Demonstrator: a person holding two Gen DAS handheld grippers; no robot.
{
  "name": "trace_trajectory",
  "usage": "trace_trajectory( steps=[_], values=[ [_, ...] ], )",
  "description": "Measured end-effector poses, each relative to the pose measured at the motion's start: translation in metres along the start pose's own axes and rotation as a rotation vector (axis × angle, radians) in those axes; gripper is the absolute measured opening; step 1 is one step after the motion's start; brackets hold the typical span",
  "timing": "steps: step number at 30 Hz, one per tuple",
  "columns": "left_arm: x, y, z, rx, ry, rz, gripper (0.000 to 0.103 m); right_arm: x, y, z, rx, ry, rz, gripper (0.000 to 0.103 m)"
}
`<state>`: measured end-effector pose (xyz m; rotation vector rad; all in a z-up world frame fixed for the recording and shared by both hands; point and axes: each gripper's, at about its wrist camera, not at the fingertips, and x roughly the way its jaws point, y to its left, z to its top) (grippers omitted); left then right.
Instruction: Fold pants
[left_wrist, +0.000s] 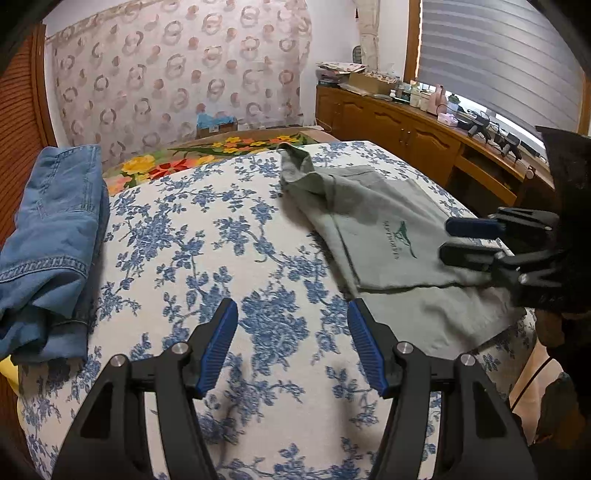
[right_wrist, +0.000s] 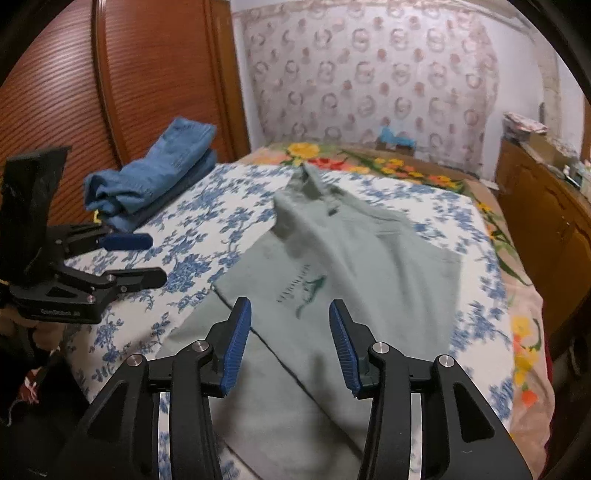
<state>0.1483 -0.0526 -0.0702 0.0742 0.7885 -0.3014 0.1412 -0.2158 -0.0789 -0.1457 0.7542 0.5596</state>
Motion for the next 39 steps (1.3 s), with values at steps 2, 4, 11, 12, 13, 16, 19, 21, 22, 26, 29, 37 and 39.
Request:
trace_trajectory(
  steps=[2,4,11,12,13,16,19,21,22,26,29,37,39],
  values=[
    [0.001,0.005,0.002,-0.005,0.001,0.003,0.061,0.011,0.004,0.005,-0.015,0.023,0.008,0.045],
    [0.001,0.009,0.003,-0.009,0.001,0.002,0.061,0.024,0.010,0.010,-0.028,0.054,0.026,0.045],
    [0.003,0.028,0.004,-0.036,0.002,0.009,0.061,0.052,0.025,0.017,-0.052,0.136,0.045,0.045],
    [0.004,0.031,0.005,-0.039,0.004,0.011,0.061,0.054,0.026,0.017,-0.054,0.139,0.049,0.045],
    [0.004,0.033,0.005,-0.041,0.005,0.011,0.061,0.056,0.029,0.018,-0.057,0.144,0.056,0.045],
    [0.007,0.037,0.006,-0.042,0.011,0.008,0.061,0.064,0.035,0.018,-0.077,0.174,0.053,0.045],
    [0.010,0.039,0.007,-0.045,0.014,0.003,0.061,0.071,0.041,0.017,-0.117,0.206,0.039,0.045],
    [0.011,0.040,0.008,-0.046,0.016,-0.003,0.061,0.074,0.042,0.019,-0.131,0.220,0.038,0.045],
    [0.012,0.040,0.008,-0.047,0.018,-0.005,0.061,0.074,0.042,0.019,-0.138,0.226,0.037,0.044],
    [0.017,0.038,0.008,-0.048,0.030,-0.013,0.061,0.074,0.039,0.021,-0.160,0.238,0.041,0.015],
    [0.020,0.036,0.009,-0.046,0.035,-0.017,0.061,0.071,0.032,0.024,-0.143,0.224,0.057,0.005],
    [0.028,0.022,0.012,-0.011,0.057,-0.031,0.061,0.052,0.003,0.035,-0.064,0.142,0.050,0.004],
    [0.032,0.016,0.012,-0.002,0.065,-0.037,0.061,0.047,-0.008,0.038,-0.045,0.120,0.032,0.004]
  ],
)
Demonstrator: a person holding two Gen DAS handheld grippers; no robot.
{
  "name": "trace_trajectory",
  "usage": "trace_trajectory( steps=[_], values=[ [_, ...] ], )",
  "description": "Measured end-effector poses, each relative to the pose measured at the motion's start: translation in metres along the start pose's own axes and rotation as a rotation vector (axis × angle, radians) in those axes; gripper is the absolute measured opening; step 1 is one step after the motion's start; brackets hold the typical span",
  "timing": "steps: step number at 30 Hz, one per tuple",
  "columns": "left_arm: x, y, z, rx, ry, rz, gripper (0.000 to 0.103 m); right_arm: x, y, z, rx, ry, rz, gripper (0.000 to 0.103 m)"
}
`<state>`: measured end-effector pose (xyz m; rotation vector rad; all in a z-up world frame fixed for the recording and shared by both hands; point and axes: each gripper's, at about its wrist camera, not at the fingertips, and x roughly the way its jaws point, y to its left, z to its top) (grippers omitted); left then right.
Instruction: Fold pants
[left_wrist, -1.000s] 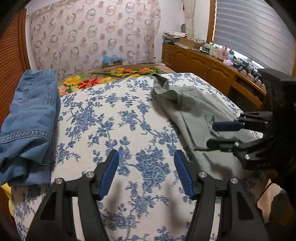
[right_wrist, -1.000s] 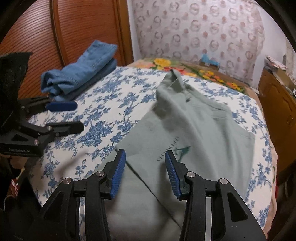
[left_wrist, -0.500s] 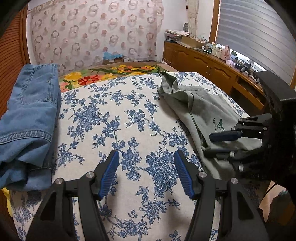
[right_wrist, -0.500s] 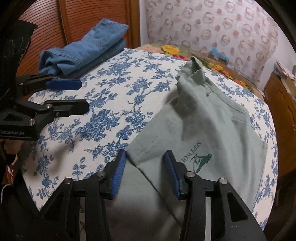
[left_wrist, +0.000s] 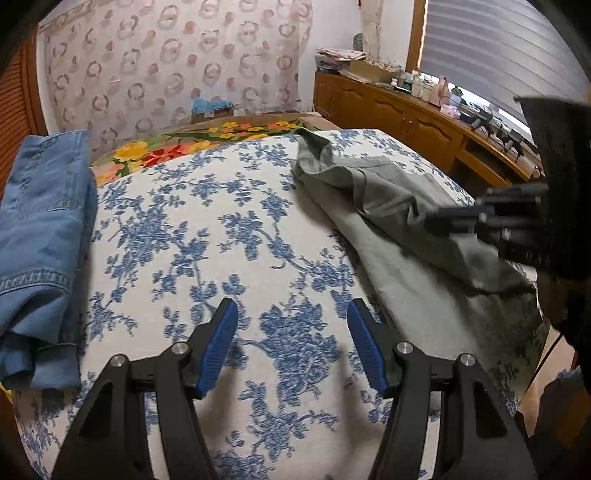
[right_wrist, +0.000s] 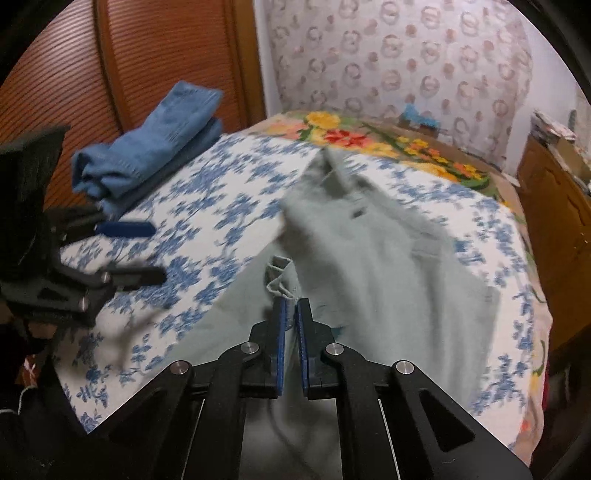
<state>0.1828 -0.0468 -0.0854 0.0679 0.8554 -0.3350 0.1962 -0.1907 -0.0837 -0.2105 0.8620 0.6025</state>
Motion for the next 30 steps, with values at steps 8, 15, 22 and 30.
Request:
trace_trajectory(
  steps=[8,15,22,30],
  values=[
    [0.007,-0.017,0.009,0.032,0.010,-0.017,0.061,-0.011,-0.038,0.001,0.037,-0.033,-0.062,0.004],
    [0.014,-0.030,0.014,0.057,0.019,-0.022,0.061,-0.018,-0.076,0.002,0.063,-0.065,-0.113,0.004],
    [0.021,-0.037,0.015,0.063,0.036,-0.024,0.061,-0.017,-0.112,-0.001,0.114,-0.063,-0.157,0.004],
    [0.032,-0.041,0.013,0.072,0.061,-0.022,0.061,-0.011,-0.131,-0.009,0.186,-0.048,-0.139,0.025]
  ],
)
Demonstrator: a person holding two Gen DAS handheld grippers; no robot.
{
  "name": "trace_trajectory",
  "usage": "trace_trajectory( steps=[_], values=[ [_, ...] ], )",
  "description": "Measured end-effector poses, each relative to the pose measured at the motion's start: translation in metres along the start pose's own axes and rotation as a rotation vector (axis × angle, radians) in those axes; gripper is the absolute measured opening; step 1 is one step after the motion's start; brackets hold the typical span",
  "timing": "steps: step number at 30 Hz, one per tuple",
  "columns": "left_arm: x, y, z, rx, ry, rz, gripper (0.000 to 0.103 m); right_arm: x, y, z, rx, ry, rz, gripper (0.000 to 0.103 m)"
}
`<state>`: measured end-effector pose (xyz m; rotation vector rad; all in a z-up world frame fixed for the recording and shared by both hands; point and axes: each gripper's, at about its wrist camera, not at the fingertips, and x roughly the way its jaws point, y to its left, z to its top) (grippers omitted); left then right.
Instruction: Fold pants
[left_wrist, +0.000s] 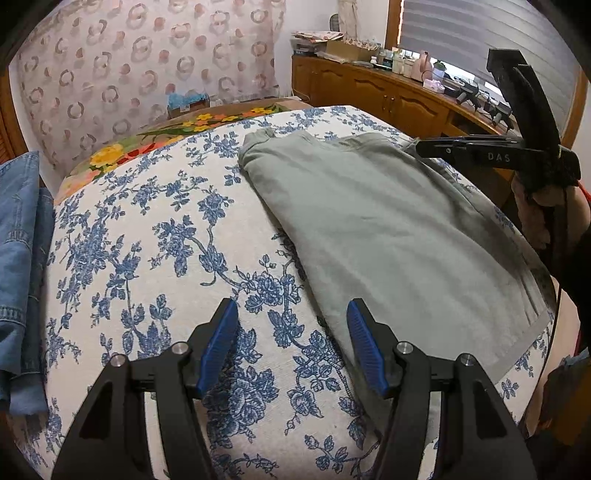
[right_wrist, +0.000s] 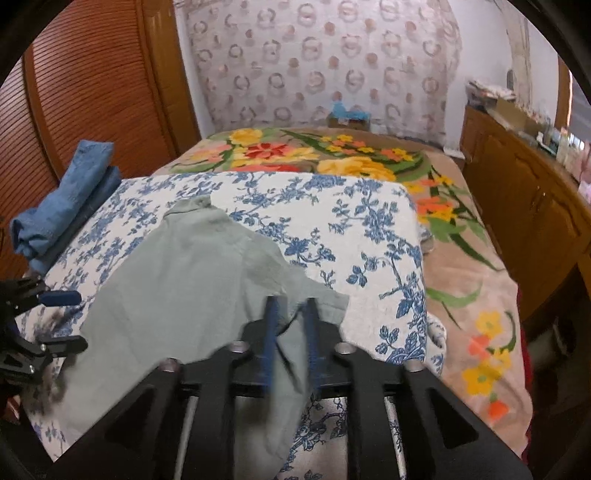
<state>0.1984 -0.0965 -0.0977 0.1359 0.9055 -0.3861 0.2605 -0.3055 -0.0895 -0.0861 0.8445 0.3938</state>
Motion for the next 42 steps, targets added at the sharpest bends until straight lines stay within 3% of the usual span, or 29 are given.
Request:
trace_trajectory(
  steps=[9,11,12,13,17,23,25,29,34,42],
  values=[
    [0.001,0.000,-0.002,-0.006,0.001,-0.004,0.061,0.015,-0.010,0.002,0.027,0.035,-0.025,0.030],
    [0.001,0.001,-0.003,-0.009,0.000,-0.008,0.061,0.016,-0.013,0.003,0.034,0.035,-0.012,0.023],
    [0.001,0.000,-0.003,-0.010,-0.001,-0.008,0.061,0.016,-0.013,0.004,0.031,0.034,-0.001,0.006],
    [0.001,0.000,-0.003,-0.010,-0.001,-0.008,0.061,0.015,-0.012,0.005,0.019,0.029,0.002,0.004],
    [0.001,0.001,-0.004,-0.012,-0.004,-0.008,0.061,0.006,-0.012,0.010,0.006,-0.039,-0.069,0.002],
    [-0.003,0.001,-0.006,-0.020,-0.007,-0.003,0.061,0.006,-0.026,0.006,0.053,-0.026,-0.109,0.002],
    [-0.007,0.001,-0.008,-0.021,-0.012,0.000,0.061,0.001,-0.028,0.005,0.071,-0.026,-0.128,0.015],
    [-0.015,-0.002,-0.012,-0.021,-0.025,0.000,0.061,-0.016,-0.027,-0.001,0.089,-0.039,-0.131,0.021],
    [-0.030,-0.007,-0.016,-0.019,-0.055,-0.001,0.061,-0.039,-0.006,-0.020,0.071,-0.050,-0.126,0.036],
    [-0.047,-0.015,-0.031,-0.011,-0.084,-0.001,0.061,-0.064,0.037,-0.059,0.049,-0.037,-0.092,0.040]
  ],
)
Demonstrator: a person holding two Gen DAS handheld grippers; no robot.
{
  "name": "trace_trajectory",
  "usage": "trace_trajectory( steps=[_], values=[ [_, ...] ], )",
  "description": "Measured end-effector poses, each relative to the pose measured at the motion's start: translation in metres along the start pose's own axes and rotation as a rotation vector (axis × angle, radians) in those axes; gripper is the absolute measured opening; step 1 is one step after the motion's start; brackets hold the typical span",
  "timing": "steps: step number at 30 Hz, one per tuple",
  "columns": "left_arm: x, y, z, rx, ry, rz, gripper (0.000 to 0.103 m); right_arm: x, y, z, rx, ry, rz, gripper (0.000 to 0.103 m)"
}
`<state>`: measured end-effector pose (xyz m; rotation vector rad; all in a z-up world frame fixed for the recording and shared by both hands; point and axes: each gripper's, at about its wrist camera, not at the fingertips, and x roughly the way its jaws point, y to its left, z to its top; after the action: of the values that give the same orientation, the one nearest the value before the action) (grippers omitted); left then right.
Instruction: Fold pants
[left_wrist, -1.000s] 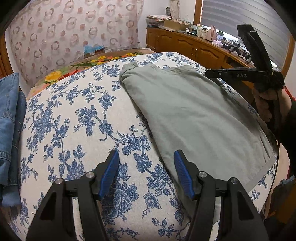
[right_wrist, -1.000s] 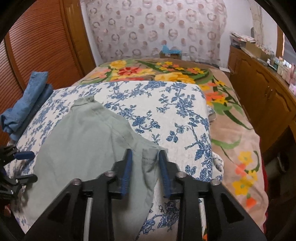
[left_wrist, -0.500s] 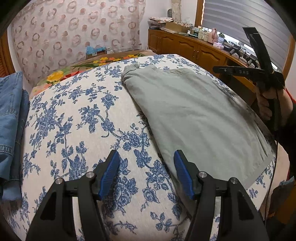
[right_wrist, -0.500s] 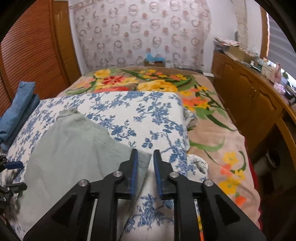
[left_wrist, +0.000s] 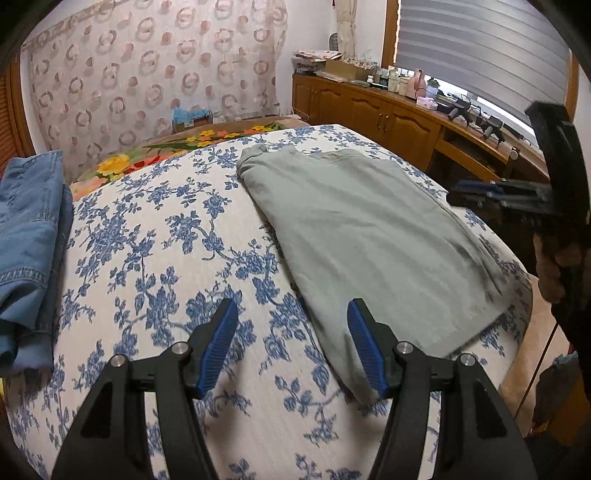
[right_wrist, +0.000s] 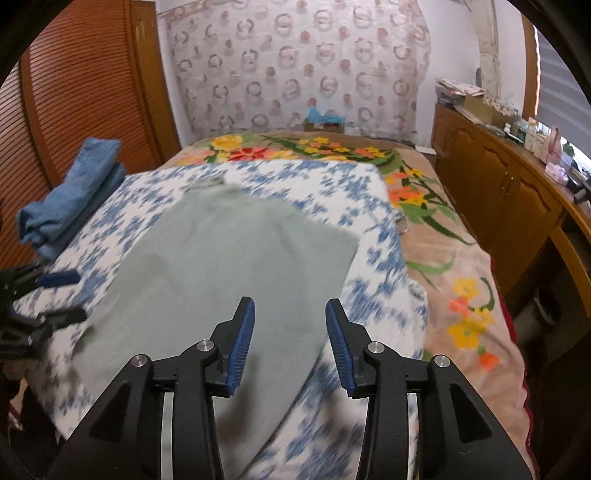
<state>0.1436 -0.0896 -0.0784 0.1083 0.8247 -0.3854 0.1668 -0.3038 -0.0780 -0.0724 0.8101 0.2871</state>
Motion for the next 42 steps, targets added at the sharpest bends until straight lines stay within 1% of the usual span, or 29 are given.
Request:
trace_trajectory(
  steps=[6,14,17,19,20,21,23,24,25,33,35,36,37,39,42],
  values=[
    [-0.006,-0.008,-0.012,0.007,-0.003,0.001,0.061,-0.019,0.026,-0.029,-0.021,0.004,0.003,0.040],
    [-0.008,-0.016,-0.028,-0.009,0.003,-0.014,0.061,-0.043,0.035,-0.057,-0.016,0.002,-0.003,0.041],
    [-0.008,-0.015,-0.034,-0.024,0.006,-0.033,0.061,-0.050,0.036,-0.067,-0.011,0.005,-0.010,0.041],
    [-0.008,-0.016,-0.036,-0.030,0.010,-0.062,0.061,-0.052,0.035,-0.072,-0.002,0.009,-0.008,0.041],
    [-0.008,-0.017,-0.036,-0.030,0.008,-0.073,0.059,-0.053,0.035,-0.074,0.003,0.009,-0.007,0.041],
    [-0.009,-0.019,-0.037,-0.031,0.006,-0.090,0.052,-0.054,0.034,-0.077,0.013,0.009,-0.003,0.041],
    [-0.008,-0.020,-0.038,-0.036,0.006,-0.117,0.046,-0.055,0.033,-0.081,0.029,0.010,0.007,0.041],
    [-0.007,-0.021,-0.038,-0.037,0.009,-0.129,0.040,-0.056,0.033,-0.083,0.035,0.011,0.014,0.041],
    [-0.006,-0.023,-0.039,-0.034,0.015,-0.133,0.038,-0.056,0.033,-0.084,0.040,0.012,0.018,0.041],
    [-0.003,-0.028,-0.040,-0.042,0.010,-0.130,0.038,-0.054,0.032,-0.092,0.066,0.027,0.027,0.041],
    [-0.003,-0.029,-0.040,-0.039,0.005,-0.142,0.030,-0.055,0.031,-0.093,0.070,0.023,0.027,0.041],
    [-0.003,-0.029,-0.040,-0.040,0.002,-0.158,0.023,-0.055,0.031,-0.093,0.073,0.022,0.027,0.041],
    [-0.004,-0.031,-0.040,-0.034,-0.003,-0.160,0.019,-0.056,0.030,-0.093,0.076,0.022,0.027,0.041],
    [-0.007,-0.033,-0.039,-0.015,-0.022,-0.140,0.010,-0.056,0.029,-0.092,0.079,0.021,0.027,0.041],
    [-0.014,-0.028,-0.034,-0.036,-0.047,-0.158,0.008,-0.058,0.028,-0.092,0.081,0.017,0.028,0.041]
  ],
)
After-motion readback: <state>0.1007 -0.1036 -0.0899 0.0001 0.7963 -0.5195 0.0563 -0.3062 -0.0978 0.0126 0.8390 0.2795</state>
